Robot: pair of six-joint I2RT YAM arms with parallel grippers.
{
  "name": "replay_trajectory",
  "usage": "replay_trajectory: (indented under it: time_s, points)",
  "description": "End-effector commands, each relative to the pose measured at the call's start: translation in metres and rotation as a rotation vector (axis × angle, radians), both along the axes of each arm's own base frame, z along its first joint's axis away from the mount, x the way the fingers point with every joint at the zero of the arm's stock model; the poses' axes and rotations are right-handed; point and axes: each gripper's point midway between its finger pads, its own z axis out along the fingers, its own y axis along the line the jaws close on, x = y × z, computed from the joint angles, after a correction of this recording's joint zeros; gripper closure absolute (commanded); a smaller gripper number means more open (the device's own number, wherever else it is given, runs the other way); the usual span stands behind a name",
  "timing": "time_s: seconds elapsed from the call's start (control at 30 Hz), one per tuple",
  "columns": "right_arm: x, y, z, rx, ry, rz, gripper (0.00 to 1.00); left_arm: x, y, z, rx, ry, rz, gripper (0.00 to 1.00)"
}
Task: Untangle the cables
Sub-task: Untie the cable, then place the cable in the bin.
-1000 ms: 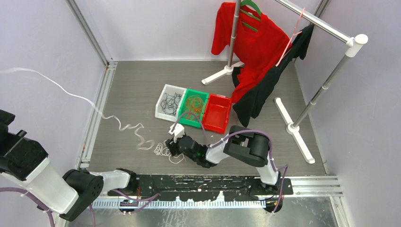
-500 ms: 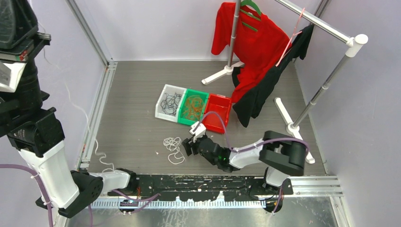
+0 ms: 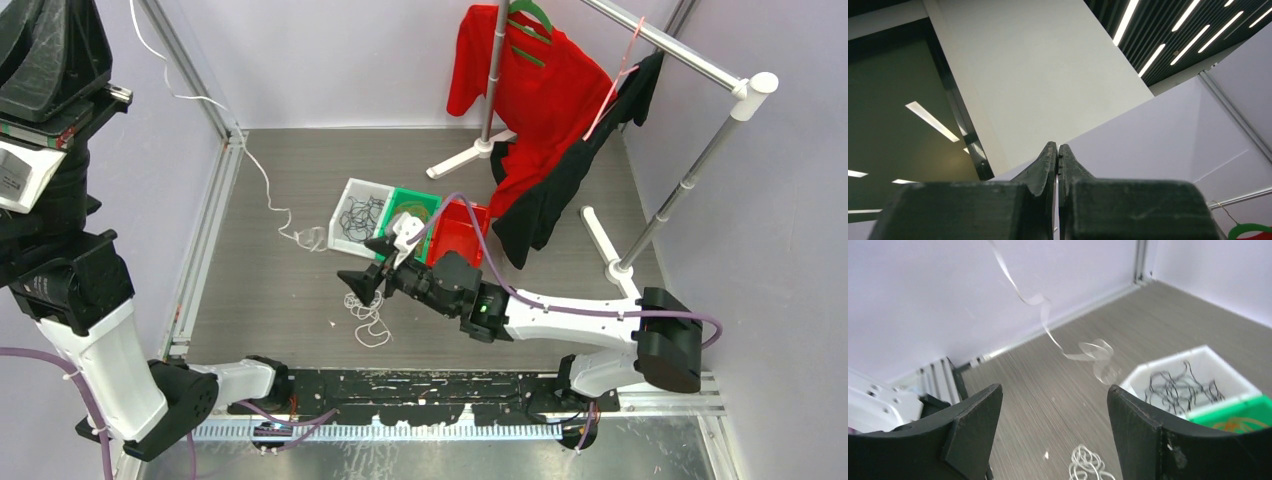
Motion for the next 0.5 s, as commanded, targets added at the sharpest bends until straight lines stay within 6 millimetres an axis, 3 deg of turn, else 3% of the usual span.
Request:
replay_trajectory:
  time_s: [0.0, 0.1, 0.33, 0.47]
  points:
    - [-0.004, 0.015, 0.055, 0.063, -0.083, 0.060, 0.19, -0.004, -0.009, -0.004, 0.026, 0.027, -0.071, 1.00]
    - [0.017, 0.023, 0.058, 0.015, -0.117, -0.018, 0.19, -0.002, -0.014, -0.007, 0.029, 0.050, -0.110, 1.00]
    - [0.035, 0.051, 0.066, 0.023, -0.113, 0.022, 0.24, 0.015, -0.028, -0.022, 0.047, 0.133, -0.187, 1.00]
    - [0.055, 0.054, 0.057, 0.002, -0.096, -0.025, 0.35, 0.021, -0.032, -0.026, 0.049, 0.159, -0.204, 1.00]
